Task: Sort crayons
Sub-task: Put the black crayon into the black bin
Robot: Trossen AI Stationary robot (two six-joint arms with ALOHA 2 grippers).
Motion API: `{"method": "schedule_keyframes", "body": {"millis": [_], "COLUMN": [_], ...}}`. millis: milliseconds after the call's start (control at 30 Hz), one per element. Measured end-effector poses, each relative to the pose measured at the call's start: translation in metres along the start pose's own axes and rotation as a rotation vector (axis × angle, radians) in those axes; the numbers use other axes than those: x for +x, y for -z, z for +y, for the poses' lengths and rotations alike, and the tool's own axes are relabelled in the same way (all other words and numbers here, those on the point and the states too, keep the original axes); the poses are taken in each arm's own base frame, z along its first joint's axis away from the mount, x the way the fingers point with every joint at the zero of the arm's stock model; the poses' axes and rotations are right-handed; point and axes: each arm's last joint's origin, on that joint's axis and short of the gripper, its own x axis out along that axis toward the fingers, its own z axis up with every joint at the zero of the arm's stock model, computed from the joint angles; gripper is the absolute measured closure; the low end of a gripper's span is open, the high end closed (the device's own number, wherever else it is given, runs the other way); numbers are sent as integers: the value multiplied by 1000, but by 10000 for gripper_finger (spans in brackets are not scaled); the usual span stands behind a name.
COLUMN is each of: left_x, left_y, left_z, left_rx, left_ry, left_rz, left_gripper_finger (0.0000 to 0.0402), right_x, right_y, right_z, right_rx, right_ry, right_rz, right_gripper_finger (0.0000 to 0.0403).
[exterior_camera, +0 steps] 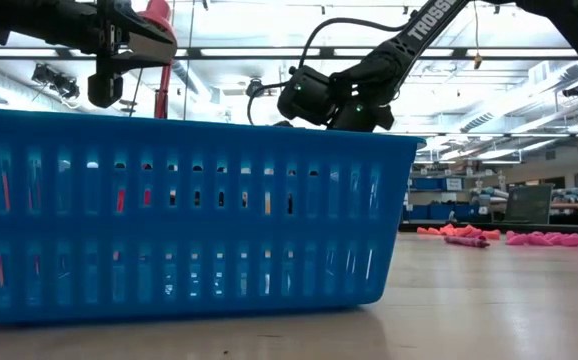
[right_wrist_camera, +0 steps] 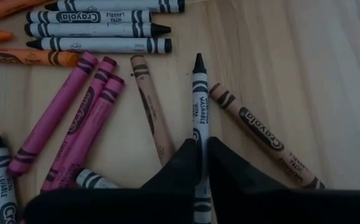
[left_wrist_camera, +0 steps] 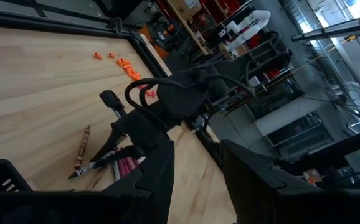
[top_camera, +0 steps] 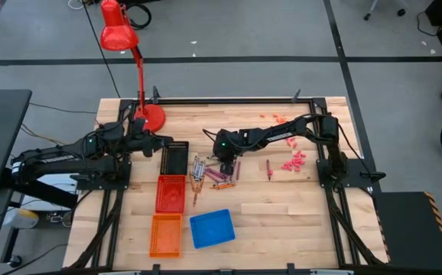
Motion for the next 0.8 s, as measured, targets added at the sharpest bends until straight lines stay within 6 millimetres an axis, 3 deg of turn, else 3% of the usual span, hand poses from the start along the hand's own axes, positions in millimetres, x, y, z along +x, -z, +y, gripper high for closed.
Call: {"method": "schedule_keyframes", "body": {"millis": [467,800], "left_x": [0,6], "left_y": [3,18], "left_z": [4,15], "left_rx": [38,269], "left_ry": [-35,-136], "left_rz": [33,199], "left_gripper_finger": [258,258], "right_x": [-14,-54], "right_y": [-2,-23], "right_z": [6,12], "right_rx": [-6,-26], "right_ry": [-10,-48], "right_rz": [14,-125], "right_gripper_finger": [372,371]}}
